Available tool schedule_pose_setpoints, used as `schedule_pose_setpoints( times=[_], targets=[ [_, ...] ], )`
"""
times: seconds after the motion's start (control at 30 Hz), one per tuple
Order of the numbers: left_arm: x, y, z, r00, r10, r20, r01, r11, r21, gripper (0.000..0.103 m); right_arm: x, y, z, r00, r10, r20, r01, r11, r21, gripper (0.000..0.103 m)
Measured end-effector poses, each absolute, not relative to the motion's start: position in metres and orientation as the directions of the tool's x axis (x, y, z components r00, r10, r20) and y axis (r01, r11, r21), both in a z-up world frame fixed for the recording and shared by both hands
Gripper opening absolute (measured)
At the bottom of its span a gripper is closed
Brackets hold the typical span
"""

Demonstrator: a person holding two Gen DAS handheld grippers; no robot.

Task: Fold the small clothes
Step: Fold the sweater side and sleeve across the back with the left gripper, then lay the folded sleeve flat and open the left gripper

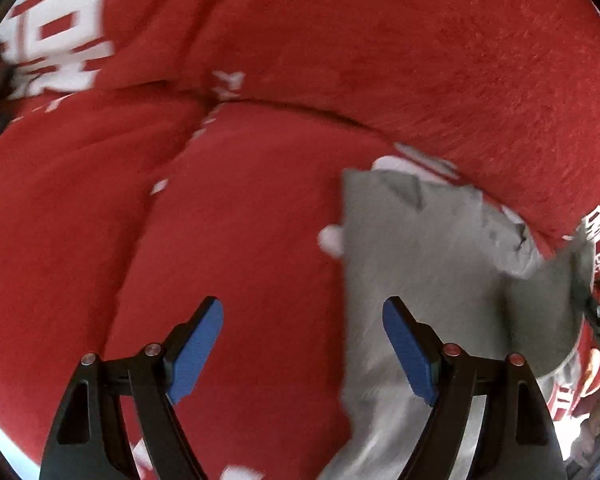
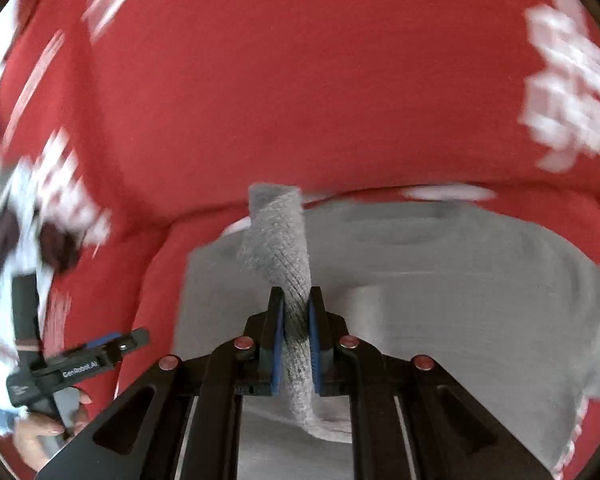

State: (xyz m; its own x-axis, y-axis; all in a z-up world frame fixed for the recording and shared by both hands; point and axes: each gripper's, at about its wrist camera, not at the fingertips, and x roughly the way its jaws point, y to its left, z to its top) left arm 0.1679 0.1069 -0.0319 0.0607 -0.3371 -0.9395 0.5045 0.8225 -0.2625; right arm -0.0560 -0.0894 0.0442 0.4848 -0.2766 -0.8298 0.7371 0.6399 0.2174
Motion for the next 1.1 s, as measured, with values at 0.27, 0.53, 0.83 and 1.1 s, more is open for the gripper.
schedule_pose_setpoints(
  times=[0.27,0.53,0.83,1.1],
  targets=[
    [0.191,0.047,-0.064,-0.002,-0.269,-0.963,0.557,0.799,-0.225,0.083,-0.212,-0.172,0.011,0.364,-0.309,-0.879,0.930,0.175,0.324,0.039],
    [0.203,0.029,-0.067,-0.048,-0.255,-0.966,0.583,0.778,-0.235,0.081,-0.196,-0.103,-0.005,0.624,-0.034,-0.781,0.777,0.132,0.615,0.059],
    [0.215,0.029,-0.061,-0.143,-0.347,-0.927,0.599,0.715,-0.360,0.015,-0.031,0.001,-0.072,0.683,0.280,-0.675,0.649,0.191,0.736,0.053],
    [0.234,0.044,-0.047,-0.111,-0.379,-0.919,0.639,0.681,-0.358,0.009,0.002,-0.005,-0.067,0.700,0.266,-0.662,0.626,0.217,0.749,0.006]
  ],
)
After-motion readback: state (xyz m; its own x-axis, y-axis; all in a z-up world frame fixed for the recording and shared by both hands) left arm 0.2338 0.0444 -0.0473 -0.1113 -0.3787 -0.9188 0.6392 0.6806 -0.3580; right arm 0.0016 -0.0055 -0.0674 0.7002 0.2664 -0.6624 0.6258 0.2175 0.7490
